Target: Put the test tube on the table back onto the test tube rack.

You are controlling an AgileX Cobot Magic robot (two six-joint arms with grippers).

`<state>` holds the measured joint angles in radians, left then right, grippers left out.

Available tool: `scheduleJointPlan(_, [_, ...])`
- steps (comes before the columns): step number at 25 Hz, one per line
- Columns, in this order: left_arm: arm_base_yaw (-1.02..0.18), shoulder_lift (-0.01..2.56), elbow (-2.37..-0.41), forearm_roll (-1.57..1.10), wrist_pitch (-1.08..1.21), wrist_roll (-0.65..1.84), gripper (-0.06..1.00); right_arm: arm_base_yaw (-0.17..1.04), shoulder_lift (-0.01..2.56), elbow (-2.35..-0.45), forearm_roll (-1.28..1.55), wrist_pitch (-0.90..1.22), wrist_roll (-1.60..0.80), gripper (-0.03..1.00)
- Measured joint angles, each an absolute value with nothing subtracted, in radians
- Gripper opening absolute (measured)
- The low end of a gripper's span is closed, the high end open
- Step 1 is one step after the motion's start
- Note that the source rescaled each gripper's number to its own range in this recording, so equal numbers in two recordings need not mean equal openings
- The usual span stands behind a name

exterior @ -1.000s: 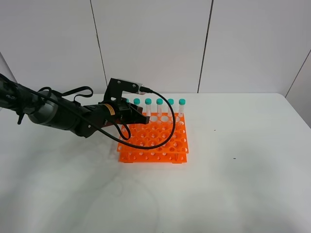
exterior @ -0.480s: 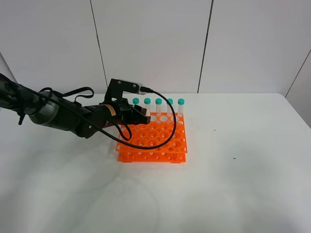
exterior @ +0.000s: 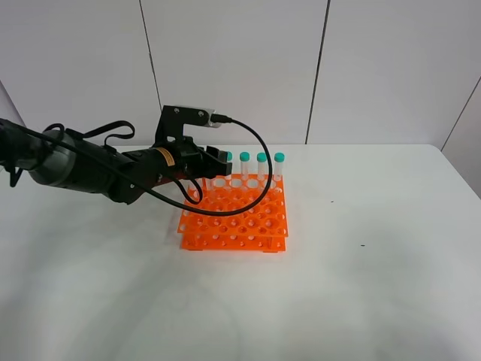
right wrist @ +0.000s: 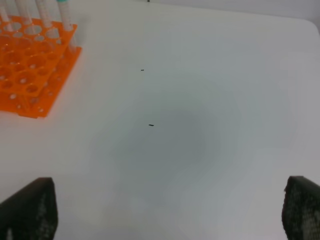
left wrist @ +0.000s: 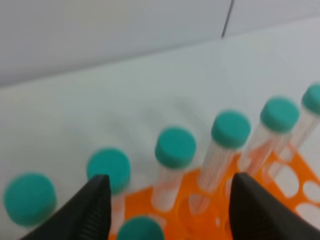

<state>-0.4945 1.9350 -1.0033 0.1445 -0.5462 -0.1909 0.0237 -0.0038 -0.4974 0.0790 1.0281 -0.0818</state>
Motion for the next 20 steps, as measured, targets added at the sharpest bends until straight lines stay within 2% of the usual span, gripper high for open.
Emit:
scheduleJointPlan(5, [-0.495,1.838,-1.003,0.163,-0.521,-0.189,0.58,0.024,-0.004,-0.497,0.079,1.028,-0.082,1.00])
scheduleJointPlan(9, [-0.495,1.724,-1.003,0.167,-0.409,-0.186,0.58,0.024,-0.004,-0.497,0.079,1.028,-0.082,1.00])
scheduleJointPlan(11, [-0.495,1.666,-1.003,0.169,-0.319,-0.171,0.66,0.024,-0.004,-0.497,0.079,1.028,-0.082,1.00])
scheduleJointPlan(14, [-0.495,1.580,-1.019,0.170,-0.138,-0.136,0.87,0.024,-0.004,-0.497,0.079,1.028,-0.082,1.00])
scheduleJointPlan(15, [-0.495,1.560,-1.033,0.170,-0.055,-0.127,0.90,0.024,-0.004,-0.497,0.079,1.028,-0.082,1.00])
scheduleJointPlan(20, [-0.495,1.509,-1.121,0.170,0.372,-0.111,0.96,0.024,-0.004,-0.497,0.079,1.028,-0.082,1.00])
